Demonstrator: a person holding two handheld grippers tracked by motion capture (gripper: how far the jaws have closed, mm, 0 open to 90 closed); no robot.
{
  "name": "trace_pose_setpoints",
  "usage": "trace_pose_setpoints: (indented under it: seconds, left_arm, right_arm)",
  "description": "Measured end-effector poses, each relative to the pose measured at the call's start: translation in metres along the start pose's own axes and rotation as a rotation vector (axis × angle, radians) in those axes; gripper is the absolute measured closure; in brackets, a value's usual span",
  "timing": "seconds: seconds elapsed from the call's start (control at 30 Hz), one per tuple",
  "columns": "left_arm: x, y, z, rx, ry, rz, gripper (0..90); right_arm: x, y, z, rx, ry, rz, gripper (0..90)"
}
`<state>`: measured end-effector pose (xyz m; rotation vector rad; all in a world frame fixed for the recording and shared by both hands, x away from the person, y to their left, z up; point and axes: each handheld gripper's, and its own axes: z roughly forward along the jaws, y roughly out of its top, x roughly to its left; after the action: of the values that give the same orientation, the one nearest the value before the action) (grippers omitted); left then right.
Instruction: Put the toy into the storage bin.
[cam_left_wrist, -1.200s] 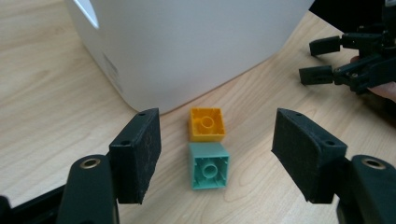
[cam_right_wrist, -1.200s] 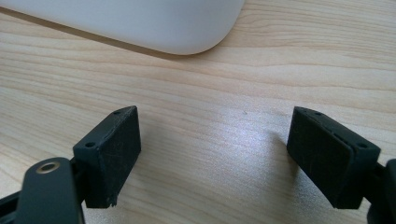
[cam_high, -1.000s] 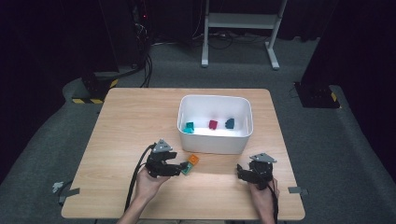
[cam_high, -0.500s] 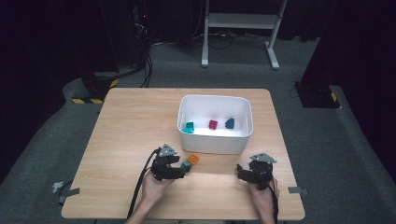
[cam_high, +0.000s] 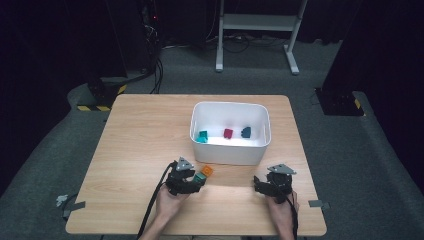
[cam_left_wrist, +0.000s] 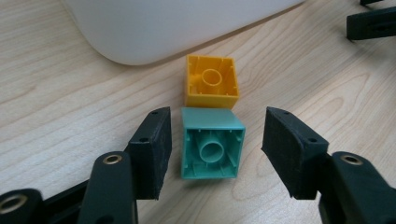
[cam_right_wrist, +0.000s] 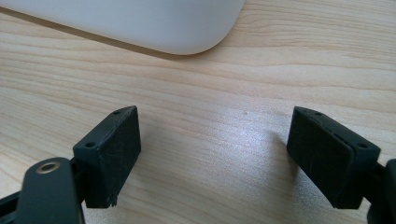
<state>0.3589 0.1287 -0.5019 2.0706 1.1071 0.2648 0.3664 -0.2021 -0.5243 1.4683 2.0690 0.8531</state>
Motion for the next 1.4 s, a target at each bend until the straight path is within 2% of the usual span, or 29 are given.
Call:
trace_pose_setpoints:
  seconds: [0.27,0.6,1.0,1.4]
  left_arm:
    - [-0.0008,-0.0027,0.0063,0.0,0.009,-0.006,48.5]
    - [-0.0003,-0.0061,0.0102,0.01,0.022,0.007,54.9]
    - [0.0012,-0.0067,0.0079,0.007,0.013,0.021,57.7]
    - [-0.0021,-0.0054,0.0013,0.019,-0.007,0.052,58.3]
  right_arm:
    - [0.0,0.0,0.0,0.0,0.0,0.0,17.3]
    - [0.0,0.0,0.0,0.0,0.0,0.0,17.3]
    - [0.0,0.0,0.0,0.0,0.0,0.0,17.3]
    - [0.0,0.0,0.0,0.0,0.0,0.0,17.3]
